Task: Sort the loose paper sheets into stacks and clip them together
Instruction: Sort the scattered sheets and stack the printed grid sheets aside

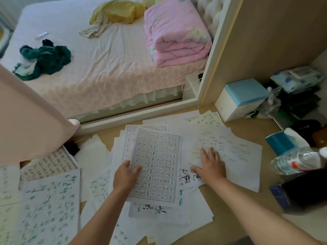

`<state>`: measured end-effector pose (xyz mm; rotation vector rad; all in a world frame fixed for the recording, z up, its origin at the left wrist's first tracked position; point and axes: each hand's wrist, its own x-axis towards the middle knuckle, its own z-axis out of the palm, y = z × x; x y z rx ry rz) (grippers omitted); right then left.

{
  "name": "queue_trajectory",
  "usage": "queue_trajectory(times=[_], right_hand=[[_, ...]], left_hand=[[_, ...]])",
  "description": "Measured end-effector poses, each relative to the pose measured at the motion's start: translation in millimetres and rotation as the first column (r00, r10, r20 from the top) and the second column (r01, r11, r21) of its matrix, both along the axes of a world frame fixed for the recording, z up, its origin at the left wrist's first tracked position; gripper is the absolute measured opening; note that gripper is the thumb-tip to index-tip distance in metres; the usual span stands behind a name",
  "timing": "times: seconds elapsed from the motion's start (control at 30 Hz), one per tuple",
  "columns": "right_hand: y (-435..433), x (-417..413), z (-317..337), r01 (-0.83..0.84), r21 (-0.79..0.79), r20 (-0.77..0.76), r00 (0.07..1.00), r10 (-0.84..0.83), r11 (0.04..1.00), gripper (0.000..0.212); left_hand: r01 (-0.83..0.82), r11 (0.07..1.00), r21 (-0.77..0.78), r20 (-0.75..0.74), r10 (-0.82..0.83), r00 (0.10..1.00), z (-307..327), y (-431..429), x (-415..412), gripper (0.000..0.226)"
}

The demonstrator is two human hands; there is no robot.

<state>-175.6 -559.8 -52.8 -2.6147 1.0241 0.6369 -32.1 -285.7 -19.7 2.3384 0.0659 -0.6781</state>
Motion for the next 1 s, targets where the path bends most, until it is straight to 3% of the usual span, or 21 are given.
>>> queue_trajectory(times=[0.1,0.2,0.27,0.37,0.43,0.47,0.5,0.57,0.63,0.7,0.8,0.9,0.93,1.0], right_hand=[[7.4,-0.5,1.2,-0.058,-0.057,0.089,0.994,0.063,0.997,0.075],[9.6,5.0,13.1,0.086,0.004,0.270,0.959,-0.084,0.996,0.052],[15.1,12.5,26.4,0.154,0.017,0.333,0.931,-0.151,0.988,0.043],[40.2,22.8,43.0,0.060,0.013,0.504,0.862,-0.058,0.998,0.041],[63.5,25.3,49.6,-0.081,0.002,0.636,0.769,0.061,0.997,0.040],[74.2,24.9,49.3,-0.182,-0.018,0.659,0.737,0.149,0.983,0.041],[83.8,23.2,47.3,-0.294,-0.043,0.658,0.710,0.248,0.955,0.045],[101.5,17.6,42.1,-0.496,-0.028,0.611,0.679,0.407,0.868,0.053],[113.1,11.7,35.5,-0.586,0.061,0.566,0.687,0.456,0.808,0.054],[117.9,8.6,35.6,-0.570,0.166,0.499,0.753,0.430,0.805,0.057],[114.6,5.0,35.0,-0.417,0.330,0.333,0.891,0.308,0.847,0.076],[110.6,10.6,29.8,-0.076,0.420,0.359,0.929,-0.089,0.904,0.065],[108.8,15.6,28.8,0.103,0.458,0.375,0.878,-0.297,0.883,0.059],[105.9,30.8,33.0,0.433,0.594,0.292,0.669,-0.684,0.677,0.056]], left_hand=[[-0.017,1.000,0.024,-0.015,0.018,1.000,-2.4,7.2,-5.6,0.017],[0.013,0.999,0.032,-0.063,-0.010,0.998,-8.0,14.2,-5.6,0.009],[0.041,0.999,0.006,-0.104,-0.040,0.994,-8.2,17.9,-4.2,0.016],[0.057,0.992,0.109,0.069,-0.065,0.995,-4.9,16.1,1.6,0.062],[0.066,0.997,0.034,0.214,-0.072,0.974,6.8,12.2,6.0,0.058],[0.070,0.994,-0.081,0.203,-0.053,0.978,12.2,10.7,9.8,0.050],[0.036,0.974,-0.225,0.117,-0.010,0.993,18.8,9.6,14.2,0.046],[-0.150,0.888,-0.435,-0.192,0.071,0.979,36.1,10.6,23.5,0.050],[-0.276,0.864,-0.421,-0.441,0.070,0.895,46.4,20.0,35.2,0.048],[-0.115,0.937,-0.330,-0.466,-0.055,0.883,45.6,32.1,37.9,0.033],[0.058,0.979,-0.196,-0.405,-0.134,0.904,28.8,43.6,27.5,0.020],[0.174,0.985,0.002,-0.192,-0.170,0.966,1.1,51.2,19.1,0.016],[0.189,0.979,0.082,-0.114,-0.179,0.977,-3.5,51.8,16.7,0.016],[0.173,0.971,0.167,-0.002,-0.175,0.985,-11.9,49.3,12.7,0.024]])
